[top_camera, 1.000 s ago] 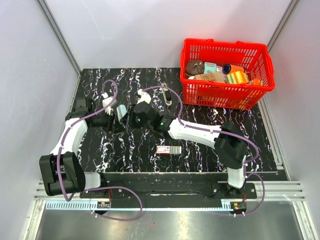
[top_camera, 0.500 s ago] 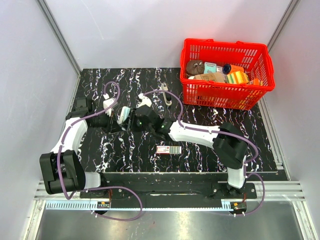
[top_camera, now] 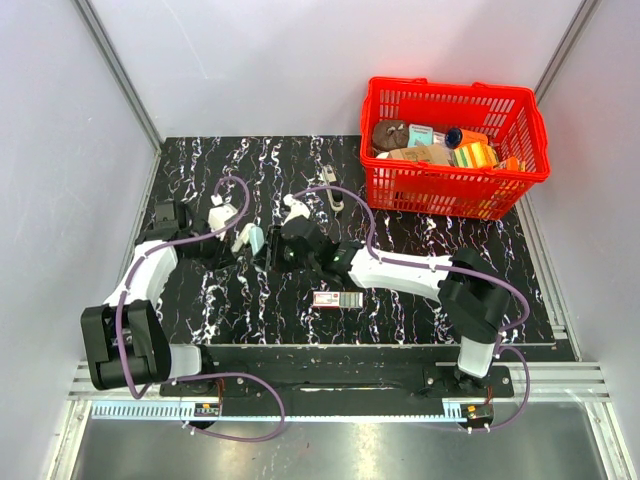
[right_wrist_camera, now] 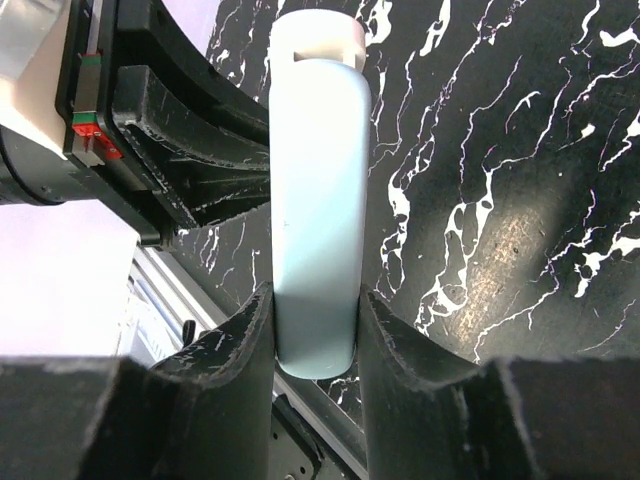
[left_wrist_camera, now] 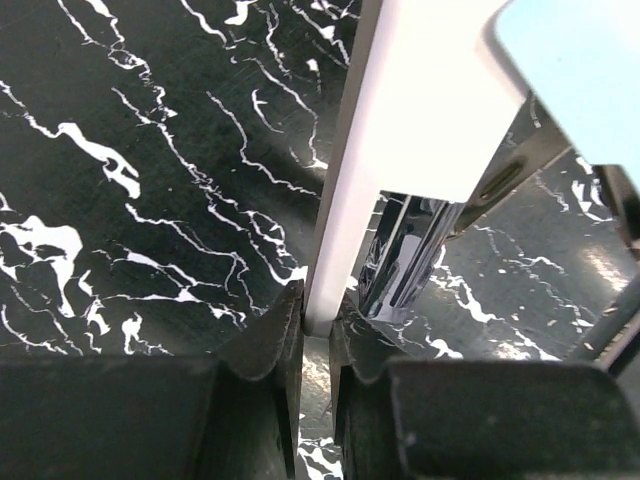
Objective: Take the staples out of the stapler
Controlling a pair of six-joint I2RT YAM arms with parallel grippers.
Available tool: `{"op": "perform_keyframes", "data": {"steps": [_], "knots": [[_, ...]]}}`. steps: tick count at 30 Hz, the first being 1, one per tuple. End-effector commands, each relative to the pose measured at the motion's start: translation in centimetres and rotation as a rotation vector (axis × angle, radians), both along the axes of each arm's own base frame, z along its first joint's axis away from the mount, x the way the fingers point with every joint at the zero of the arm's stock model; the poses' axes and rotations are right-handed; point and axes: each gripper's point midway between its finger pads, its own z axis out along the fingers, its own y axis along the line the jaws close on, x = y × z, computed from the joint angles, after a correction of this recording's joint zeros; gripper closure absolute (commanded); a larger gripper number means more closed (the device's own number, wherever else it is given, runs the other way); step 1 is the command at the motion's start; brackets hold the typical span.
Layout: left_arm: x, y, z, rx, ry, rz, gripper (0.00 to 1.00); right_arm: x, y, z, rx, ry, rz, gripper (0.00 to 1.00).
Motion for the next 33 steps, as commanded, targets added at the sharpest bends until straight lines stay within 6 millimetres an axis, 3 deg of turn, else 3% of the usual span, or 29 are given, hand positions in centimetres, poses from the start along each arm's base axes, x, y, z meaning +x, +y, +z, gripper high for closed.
{"op": "perform_keyframes", "data": {"steps": [1, 11, 21, 27, 28, 33], "knots": [[4.0, 3.6, 1.3, 0.173, -0.225, 0.078, 1.00, -2.2, -1.6, -0.5, -0.096, -0.024, 0.114, 1.00], [6.5, 6.1, 3.2, 0.392, -0.498, 0.130, 1.00, -4.4, -1.7, -3.5, -0.286, -0.130, 0.228, 1.00], [6.2, 5.8, 3.4, 0.487, -0.602, 0.117, 1.00, -3.5, -0.8, -2.3, -0.290, -0.175, 0.221, 1.00], [6.6, 6.8, 4.5, 0.550, -0.675, 0.143, 1.00, -3.8, -1.4, -3.2, -0.321, -0.174, 0.238, 1.00], [7.0, 6.8, 5.2, 0.552, -0.706, 0.150, 1.00, -3.7, -1.5, -3.3, -0.324, -0.175, 0.234, 1.00], [6.4, 6.0, 5.1, 0.525, -0.689, 0.130, 1.00, -3.4, -0.9, -2.9, -0.314, -0.182, 0.227, 1.00]]}}
